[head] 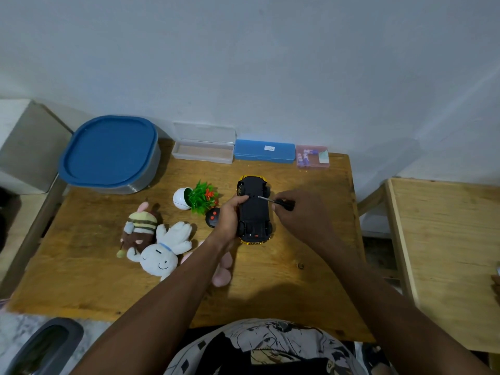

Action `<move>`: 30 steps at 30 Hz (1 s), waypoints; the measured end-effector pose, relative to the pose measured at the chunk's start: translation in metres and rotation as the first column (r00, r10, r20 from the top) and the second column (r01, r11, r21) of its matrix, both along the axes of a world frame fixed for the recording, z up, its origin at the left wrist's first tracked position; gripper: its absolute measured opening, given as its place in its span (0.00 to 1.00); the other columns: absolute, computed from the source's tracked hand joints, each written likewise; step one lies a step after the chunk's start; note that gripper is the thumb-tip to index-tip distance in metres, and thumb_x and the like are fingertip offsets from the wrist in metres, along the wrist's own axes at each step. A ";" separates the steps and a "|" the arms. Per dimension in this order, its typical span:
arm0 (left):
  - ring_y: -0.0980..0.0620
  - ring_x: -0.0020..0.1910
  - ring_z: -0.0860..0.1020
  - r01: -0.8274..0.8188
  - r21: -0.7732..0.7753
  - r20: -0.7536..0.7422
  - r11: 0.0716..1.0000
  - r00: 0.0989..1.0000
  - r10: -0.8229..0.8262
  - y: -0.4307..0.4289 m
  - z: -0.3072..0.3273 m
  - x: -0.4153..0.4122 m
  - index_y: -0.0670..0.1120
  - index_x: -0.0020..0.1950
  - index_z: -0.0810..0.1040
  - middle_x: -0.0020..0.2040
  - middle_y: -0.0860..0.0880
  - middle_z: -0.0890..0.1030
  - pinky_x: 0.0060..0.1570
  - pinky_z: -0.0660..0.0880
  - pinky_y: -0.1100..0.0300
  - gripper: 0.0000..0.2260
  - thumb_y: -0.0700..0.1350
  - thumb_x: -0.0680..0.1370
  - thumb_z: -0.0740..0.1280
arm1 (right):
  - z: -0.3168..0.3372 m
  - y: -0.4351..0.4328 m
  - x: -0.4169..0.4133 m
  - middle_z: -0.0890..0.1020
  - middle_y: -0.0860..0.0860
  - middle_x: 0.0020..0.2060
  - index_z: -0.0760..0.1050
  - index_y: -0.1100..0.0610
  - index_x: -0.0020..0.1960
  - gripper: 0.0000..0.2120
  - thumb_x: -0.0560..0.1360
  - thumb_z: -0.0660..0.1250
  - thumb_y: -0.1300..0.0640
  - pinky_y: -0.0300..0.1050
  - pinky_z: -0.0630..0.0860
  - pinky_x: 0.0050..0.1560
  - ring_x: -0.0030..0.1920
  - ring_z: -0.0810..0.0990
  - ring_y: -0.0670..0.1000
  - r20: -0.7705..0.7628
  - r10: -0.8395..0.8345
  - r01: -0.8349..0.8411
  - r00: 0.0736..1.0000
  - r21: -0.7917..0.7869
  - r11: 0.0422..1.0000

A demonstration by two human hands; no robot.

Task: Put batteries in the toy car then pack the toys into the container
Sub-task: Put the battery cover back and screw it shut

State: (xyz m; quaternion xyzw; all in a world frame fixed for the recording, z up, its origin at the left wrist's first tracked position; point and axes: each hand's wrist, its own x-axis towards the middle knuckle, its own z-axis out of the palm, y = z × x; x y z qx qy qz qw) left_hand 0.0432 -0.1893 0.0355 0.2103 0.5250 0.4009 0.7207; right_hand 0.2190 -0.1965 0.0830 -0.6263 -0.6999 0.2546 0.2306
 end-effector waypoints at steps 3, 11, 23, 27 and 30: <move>0.41 0.50 0.81 -0.017 0.036 -0.032 0.999 0.999 0.018 0.000 -0.002 0.001 0.40 0.68 0.73 0.57 0.37 0.80 0.45 0.79 0.51 0.18 0.47 0.82 0.58 | 0.002 -0.001 -0.001 0.81 0.41 0.35 0.84 0.48 0.49 0.06 0.75 0.68 0.51 0.40 0.71 0.36 0.36 0.77 0.43 0.003 -0.004 0.003 1.000 0.007 1.000; 0.44 0.54 0.81 0.003 0.265 -0.134 0.964 0.990 0.034 0.000 0.000 0.004 0.46 0.65 0.76 0.59 0.41 0.82 0.49 0.81 0.48 0.14 0.40 0.81 0.60 | 0.008 0.000 -0.002 0.83 0.44 0.38 0.84 0.50 0.50 0.07 0.76 0.68 0.52 0.43 0.76 0.41 0.39 0.78 0.45 0.027 0.011 -0.012 1.000 0.008 1.000; 0.43 0.52 0.81 -0.021 0.368 -0.166 0.930 0.982 0.088 -0.001 -0.002 0.005 0.40 0.64 0.75 0.58 0.35 0.79 0.47 0.80 0.47 0.12 0.38 0.81 0.62 | 0.013 0.004 -0.004 0.84 0.49 0.38 0.84 0.53 0.51 0.10 0.78 0.65 0.52 0.48 0.77 0.44 0.39 0.79 0.48 0.027 0.012 -0.011 1.000 -0.038 0.999; 0.46 0.52 0.82 -0.016 0.388 -0.182 0.922 0.979 0.093 -0.001 0.000 0.005 0.42 0.65 0.75 0.57 0.39 0.81 0.45 0.81 0.52 0.14 0.40 0.79 0.64 | 0.013 0.004 -0.004 0.84 0.52 0.36 0.84 0.56 0.49 0.13 0.80 0.63 0.52 0.51 0.77 0.43 0.38 0.79 0.52 0.007 0.006 -0.005 1.000 -0.085 0.996; 0.42 0.54 0.82 -0.013 0.391 -0.185 0.920 0.978 0.093 -0.001 0.000 0.005 0.44 0.66 0.75 0.58 0.40 0.80 0.48 0.82 0.48 0.16 0.43 0.78 0.65 | 0.013 0.007 -0.003 0.79 0.46 0.31 0.83 0.54 0.48 0.12 0.81 0.62 0.51 0.44 0.70 0.37 0.35 0.75 0.46 -0.006 0.013 -0.013 1.000 -0.145 0.989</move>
